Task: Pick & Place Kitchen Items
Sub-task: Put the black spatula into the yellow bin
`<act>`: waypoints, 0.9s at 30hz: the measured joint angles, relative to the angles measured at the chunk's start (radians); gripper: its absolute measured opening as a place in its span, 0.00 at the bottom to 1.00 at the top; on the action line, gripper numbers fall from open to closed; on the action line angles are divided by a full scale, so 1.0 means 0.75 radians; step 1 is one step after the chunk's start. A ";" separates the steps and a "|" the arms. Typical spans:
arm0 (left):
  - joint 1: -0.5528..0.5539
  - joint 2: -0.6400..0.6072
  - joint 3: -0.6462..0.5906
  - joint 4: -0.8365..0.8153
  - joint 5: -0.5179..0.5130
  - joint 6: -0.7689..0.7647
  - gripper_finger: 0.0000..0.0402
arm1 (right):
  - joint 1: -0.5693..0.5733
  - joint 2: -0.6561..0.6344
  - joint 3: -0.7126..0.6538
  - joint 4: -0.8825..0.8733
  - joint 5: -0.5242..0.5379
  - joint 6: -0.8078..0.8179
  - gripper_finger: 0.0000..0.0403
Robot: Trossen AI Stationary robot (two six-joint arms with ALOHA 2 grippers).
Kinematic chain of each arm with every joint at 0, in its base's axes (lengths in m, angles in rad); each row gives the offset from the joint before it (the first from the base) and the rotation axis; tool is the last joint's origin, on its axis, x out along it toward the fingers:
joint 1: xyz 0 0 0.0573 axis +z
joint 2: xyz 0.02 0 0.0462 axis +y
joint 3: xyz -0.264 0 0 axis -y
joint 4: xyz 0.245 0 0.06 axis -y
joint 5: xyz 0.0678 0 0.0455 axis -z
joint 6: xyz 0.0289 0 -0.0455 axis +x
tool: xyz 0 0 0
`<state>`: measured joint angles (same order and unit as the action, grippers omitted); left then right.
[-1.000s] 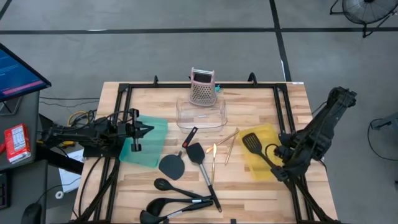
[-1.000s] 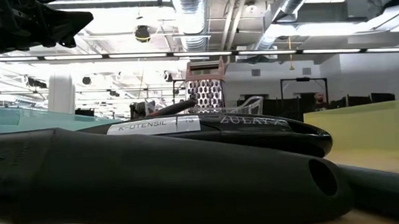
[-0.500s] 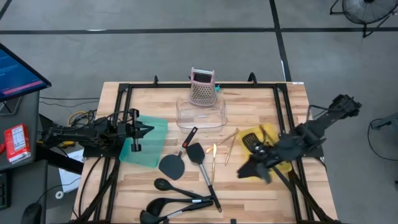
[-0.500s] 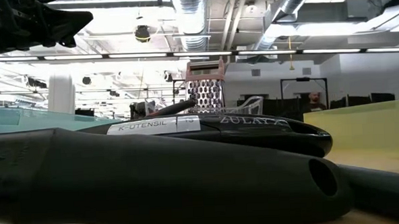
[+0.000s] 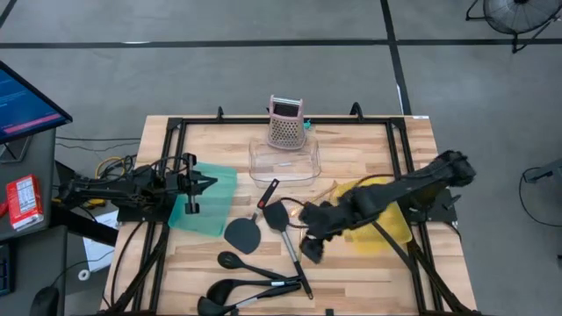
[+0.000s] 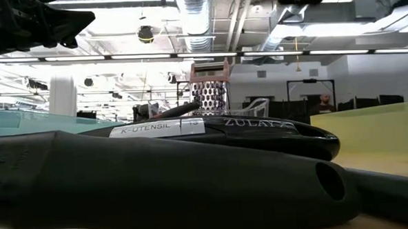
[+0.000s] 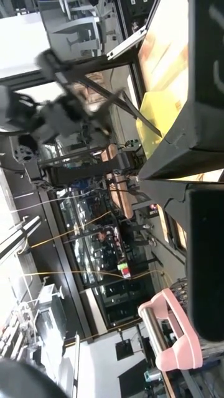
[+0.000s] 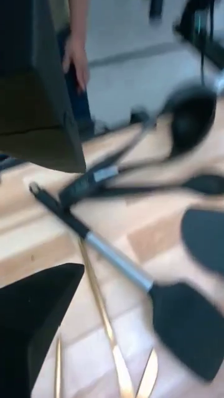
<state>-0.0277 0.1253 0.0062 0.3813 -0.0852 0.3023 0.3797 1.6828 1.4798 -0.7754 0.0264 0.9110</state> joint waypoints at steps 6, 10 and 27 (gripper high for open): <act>0.000 0.000 0.000 0.004 -0.002 0.000 0.00 | -0.078 0.238 0.046 -0.009 0.000 0.009 0.64; 0.000 0.000 0.000 0.004 -0.002 0.000 0.00 | -0.114 0.381 0.097 -0.020 -0.002 0.021 0.64; 0.000 0.001 0.000 0.014 0.004 0.000 0.00 | -0.128 0.671 0.214 -0.029 -0.001 0.008 0.64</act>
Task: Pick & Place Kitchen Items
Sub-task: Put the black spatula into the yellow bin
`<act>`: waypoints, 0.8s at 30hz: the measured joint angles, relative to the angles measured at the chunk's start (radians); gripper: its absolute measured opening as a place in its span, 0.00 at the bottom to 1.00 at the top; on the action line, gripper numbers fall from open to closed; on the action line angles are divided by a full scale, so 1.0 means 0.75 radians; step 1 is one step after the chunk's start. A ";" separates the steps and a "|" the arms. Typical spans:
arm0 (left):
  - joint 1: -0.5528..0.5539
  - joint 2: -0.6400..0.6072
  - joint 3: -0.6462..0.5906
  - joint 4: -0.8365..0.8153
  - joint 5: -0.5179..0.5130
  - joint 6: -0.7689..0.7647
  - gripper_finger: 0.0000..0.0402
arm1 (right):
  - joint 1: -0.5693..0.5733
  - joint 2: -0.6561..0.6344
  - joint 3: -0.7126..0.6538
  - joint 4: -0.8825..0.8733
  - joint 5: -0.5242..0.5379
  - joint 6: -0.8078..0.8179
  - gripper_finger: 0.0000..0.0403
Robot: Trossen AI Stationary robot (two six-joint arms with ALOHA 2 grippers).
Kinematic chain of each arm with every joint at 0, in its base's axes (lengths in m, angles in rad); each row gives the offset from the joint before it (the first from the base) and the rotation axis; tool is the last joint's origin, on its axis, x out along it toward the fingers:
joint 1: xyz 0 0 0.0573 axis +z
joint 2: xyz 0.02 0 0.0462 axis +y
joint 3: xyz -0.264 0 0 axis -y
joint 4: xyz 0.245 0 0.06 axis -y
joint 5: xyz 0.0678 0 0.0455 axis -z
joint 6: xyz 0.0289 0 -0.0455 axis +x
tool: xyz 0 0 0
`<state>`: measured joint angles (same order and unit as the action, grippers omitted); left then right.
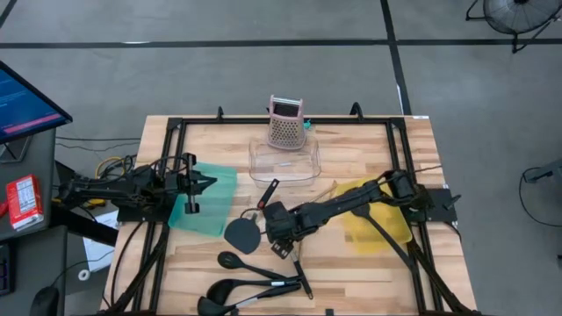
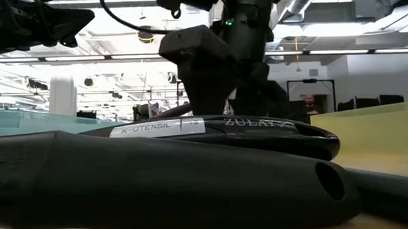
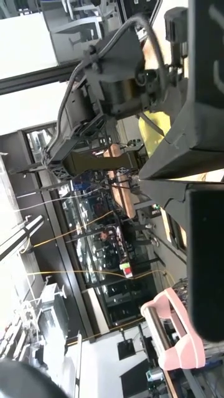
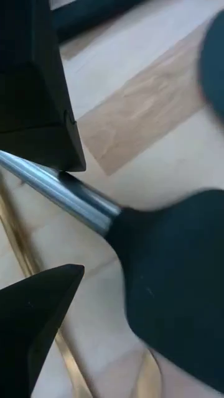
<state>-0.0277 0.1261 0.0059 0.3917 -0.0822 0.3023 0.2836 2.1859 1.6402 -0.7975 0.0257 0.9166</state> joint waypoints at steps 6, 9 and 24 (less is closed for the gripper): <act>0.000 0.000 0.000 0.002 0.000 0.000 0.00 | 0.005 0.015 0.000 -0.005 -0.003 0.001 0.45; 0.000 0.000 0.000 0.009 -0.001 0.000 0.00 | 0.005 0.015 0.000 -0.012 -0.001 0.021 0.26; 0.000 0.000 0.000 0.021 -0.006 0.000 0.00 | -0.019 -0.136 -0.004 -0.161 0.064 0.005 0.10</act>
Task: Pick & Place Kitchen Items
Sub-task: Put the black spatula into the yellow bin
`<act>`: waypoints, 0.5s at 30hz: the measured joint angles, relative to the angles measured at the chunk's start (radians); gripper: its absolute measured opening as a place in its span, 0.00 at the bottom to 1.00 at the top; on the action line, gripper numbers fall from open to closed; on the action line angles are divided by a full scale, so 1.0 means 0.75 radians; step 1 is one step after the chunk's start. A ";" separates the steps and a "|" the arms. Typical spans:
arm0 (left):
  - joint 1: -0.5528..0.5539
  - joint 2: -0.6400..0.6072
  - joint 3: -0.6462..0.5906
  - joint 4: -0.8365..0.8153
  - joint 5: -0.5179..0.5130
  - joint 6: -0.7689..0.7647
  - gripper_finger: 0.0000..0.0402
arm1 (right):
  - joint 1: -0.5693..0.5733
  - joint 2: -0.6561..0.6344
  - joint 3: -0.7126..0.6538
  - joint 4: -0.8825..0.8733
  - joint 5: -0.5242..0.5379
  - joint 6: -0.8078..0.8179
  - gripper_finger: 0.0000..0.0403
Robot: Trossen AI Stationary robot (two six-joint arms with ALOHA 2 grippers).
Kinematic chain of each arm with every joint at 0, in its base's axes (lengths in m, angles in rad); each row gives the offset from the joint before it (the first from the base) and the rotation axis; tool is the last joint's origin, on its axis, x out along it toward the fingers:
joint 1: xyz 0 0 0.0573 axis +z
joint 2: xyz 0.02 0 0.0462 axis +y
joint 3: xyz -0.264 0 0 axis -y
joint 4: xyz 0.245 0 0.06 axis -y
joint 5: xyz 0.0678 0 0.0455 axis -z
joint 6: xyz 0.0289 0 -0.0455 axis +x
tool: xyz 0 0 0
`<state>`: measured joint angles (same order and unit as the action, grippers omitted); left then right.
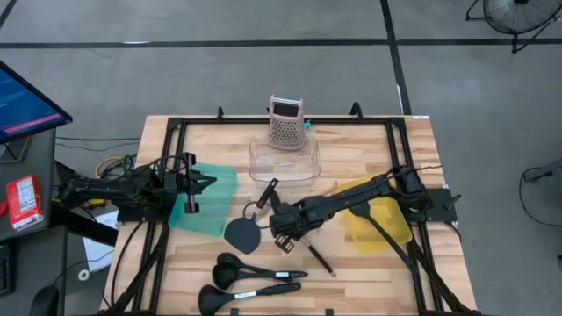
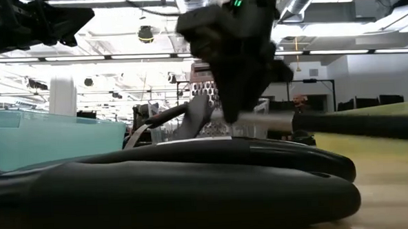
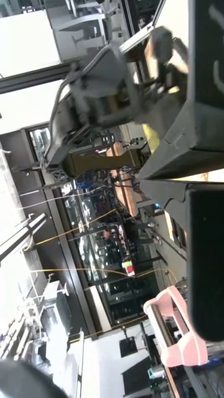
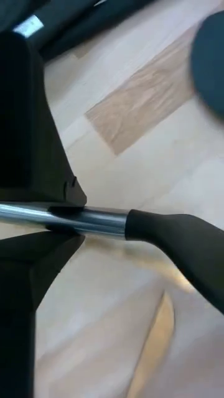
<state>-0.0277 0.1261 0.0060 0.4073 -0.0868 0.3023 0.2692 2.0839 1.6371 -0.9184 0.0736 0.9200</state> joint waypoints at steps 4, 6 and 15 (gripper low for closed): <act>0.000 0.000 0.000 0.000 0.001 0.000 0.00 | 0.003 -0.075 0.000 -0.091 0.008 0.012 0.11; 0.000 0.001 0.000 0.001 0.001 0.000 0.00 | 0.008 -0.133 0.000 -0.106 0.008 0.012 0.10; 0.000 0.001 0.000 0.005 0.001 0.000 0.00 | 0.053 -0.461 0.002 -0.472 0.008 0.116 0.10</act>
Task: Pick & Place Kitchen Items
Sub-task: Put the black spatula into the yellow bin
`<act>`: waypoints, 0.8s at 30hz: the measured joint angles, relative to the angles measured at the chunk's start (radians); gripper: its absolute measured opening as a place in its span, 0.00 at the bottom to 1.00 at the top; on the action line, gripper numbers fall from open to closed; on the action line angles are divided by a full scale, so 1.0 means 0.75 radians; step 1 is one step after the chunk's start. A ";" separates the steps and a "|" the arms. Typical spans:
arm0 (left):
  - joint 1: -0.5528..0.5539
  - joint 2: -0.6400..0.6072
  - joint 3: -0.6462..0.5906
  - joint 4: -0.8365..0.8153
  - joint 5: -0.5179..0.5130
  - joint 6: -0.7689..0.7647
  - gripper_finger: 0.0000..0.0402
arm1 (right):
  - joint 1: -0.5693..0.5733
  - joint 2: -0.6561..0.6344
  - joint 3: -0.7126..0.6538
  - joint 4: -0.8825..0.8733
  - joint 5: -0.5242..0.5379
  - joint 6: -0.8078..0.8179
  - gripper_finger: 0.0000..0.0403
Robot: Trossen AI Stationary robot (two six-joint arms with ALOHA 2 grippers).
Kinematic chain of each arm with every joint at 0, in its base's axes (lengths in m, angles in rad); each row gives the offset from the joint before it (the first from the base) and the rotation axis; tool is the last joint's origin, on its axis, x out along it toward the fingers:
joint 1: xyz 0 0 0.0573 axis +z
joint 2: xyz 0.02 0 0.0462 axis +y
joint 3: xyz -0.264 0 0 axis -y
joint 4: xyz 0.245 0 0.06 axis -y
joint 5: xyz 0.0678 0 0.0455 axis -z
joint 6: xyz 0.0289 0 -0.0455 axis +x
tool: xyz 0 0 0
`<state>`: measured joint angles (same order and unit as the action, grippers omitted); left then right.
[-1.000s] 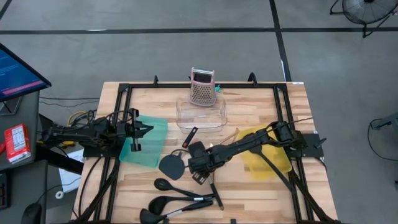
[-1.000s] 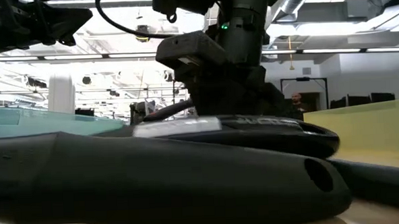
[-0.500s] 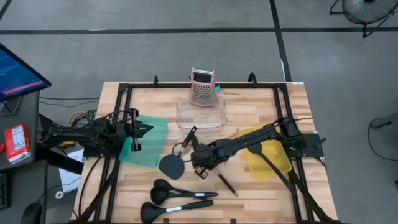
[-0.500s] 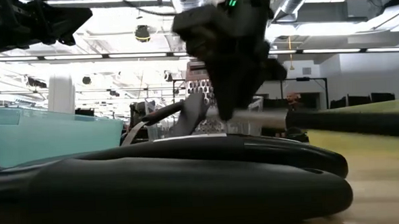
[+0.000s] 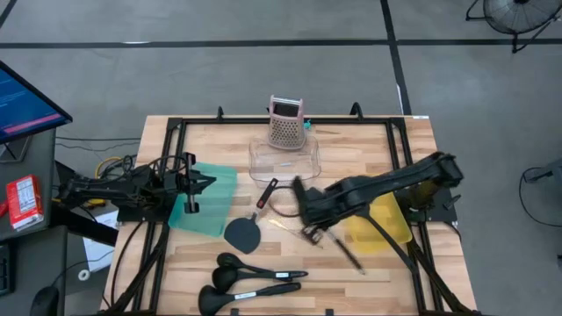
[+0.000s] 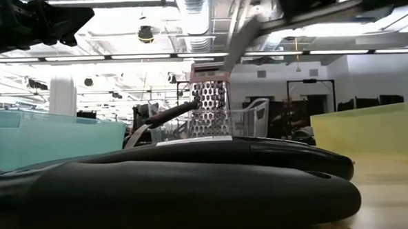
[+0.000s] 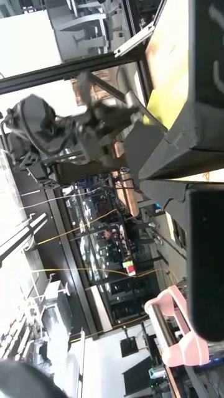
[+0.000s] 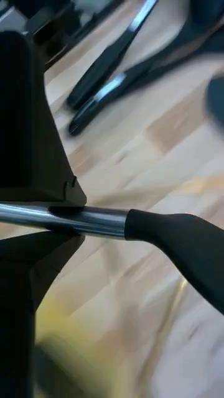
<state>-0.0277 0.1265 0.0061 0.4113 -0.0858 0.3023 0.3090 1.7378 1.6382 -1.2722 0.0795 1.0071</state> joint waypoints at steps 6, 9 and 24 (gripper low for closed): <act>-0.001 0.000 0.000 0.004 0.001 0.000 0.00 | 0.008 -0.144 -0.009 -0.411 -0.005 0.198 0.10; 0.000 0.000 0.000 0.004 0.005 0.000 0.00 | 0.017 -0.228 -0.062 -0.400 -0.043 0.235 0.10; 0.000 0.036 0.000 0.013 0.005 0.000 0.00 | 0.138 -0.339 -0.542 -0.401 -0.378 0.250 0.10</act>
<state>-0.0277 0.1535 0.0061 0.4210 -0.0818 0.3023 0.4127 1.4835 1.2319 -1.5730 -0.2037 1.1946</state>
